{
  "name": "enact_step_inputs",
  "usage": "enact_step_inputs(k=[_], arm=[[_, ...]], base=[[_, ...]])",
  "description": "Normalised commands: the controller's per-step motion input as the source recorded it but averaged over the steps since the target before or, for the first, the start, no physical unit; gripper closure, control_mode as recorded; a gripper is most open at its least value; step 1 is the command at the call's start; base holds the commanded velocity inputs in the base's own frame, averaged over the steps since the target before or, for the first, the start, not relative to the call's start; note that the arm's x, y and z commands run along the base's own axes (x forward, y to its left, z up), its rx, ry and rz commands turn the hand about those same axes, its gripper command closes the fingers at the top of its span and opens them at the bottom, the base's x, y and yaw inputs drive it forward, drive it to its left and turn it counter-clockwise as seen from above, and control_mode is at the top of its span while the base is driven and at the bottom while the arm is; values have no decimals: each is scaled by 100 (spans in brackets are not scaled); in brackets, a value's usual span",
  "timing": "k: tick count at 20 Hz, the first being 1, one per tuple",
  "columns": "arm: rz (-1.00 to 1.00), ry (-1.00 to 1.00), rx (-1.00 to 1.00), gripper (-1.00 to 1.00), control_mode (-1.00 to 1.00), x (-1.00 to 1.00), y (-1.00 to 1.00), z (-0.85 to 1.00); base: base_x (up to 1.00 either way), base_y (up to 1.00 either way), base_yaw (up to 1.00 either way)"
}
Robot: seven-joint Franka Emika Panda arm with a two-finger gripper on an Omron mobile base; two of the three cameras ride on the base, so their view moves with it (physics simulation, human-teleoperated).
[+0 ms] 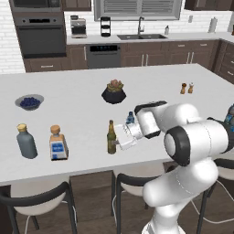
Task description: Move the plastic bottles in the middle to the plastics group, and the glass bottles in the middle to the glass group.
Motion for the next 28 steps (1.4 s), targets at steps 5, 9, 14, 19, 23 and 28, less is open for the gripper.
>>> enact_step_inputs(k=[5, 9, 14, 19, 23, 28], arm=[[0, 0, 2, 100, -100, 32, 76, 0], [0, 0, 1, 100, -100, 22, 53, -7], [0, 1, 7, 100, -100, 23, 32, -14], [0, 0, 3, 100, -100, 25, 10, -22], [3, 0, 0, 100, -100, 23, 14, -23], [4, 0, 0, 100, -100, 15, 21, -24]], base=[[0, 0, 0], [0, 0, 0], [0, 0, 0], [0, 0, 0], [0, 0, 0], [0, 0, 0]])
